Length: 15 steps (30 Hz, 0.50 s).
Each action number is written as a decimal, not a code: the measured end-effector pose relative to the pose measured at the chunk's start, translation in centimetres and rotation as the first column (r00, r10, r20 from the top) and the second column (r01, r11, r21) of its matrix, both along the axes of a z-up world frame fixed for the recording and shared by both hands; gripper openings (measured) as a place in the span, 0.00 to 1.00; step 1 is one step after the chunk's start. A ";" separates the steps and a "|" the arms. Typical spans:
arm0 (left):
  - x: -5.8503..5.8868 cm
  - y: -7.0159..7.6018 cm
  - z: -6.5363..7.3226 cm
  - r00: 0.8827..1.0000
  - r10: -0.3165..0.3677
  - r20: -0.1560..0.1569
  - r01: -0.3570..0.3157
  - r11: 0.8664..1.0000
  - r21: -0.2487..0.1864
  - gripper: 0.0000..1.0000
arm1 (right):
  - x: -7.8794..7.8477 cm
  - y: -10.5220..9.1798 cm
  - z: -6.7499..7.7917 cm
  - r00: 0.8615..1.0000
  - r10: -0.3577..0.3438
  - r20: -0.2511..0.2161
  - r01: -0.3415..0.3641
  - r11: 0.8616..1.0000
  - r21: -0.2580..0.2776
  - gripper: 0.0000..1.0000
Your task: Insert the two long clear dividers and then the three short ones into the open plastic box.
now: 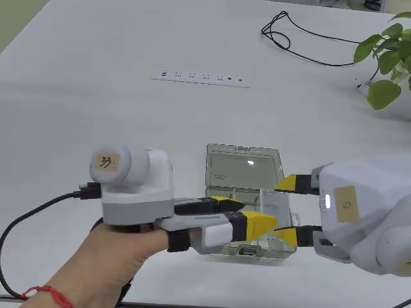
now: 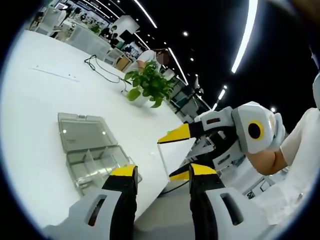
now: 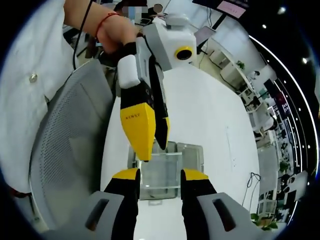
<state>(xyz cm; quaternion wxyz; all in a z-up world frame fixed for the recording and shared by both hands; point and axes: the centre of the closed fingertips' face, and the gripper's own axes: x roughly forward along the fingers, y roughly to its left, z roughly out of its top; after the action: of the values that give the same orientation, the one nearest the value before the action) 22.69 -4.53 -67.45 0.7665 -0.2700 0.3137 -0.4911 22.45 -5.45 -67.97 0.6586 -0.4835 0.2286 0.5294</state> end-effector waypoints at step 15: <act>-0.2 -0.8 0.1 1.000 -0.010 -0.029 0.009 0.999 -0.038 0.13 | -0.7 1.0 0.9 1.000 0.002 0.007 -0.002 1.000 0.011 0.33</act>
<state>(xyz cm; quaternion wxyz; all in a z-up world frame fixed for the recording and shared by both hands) 22.54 -5.33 -67.38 0.7544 -0.2900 0.3168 -0.4965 21.76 -4.40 -67.06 0.6616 -0.4818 0.2228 0.5296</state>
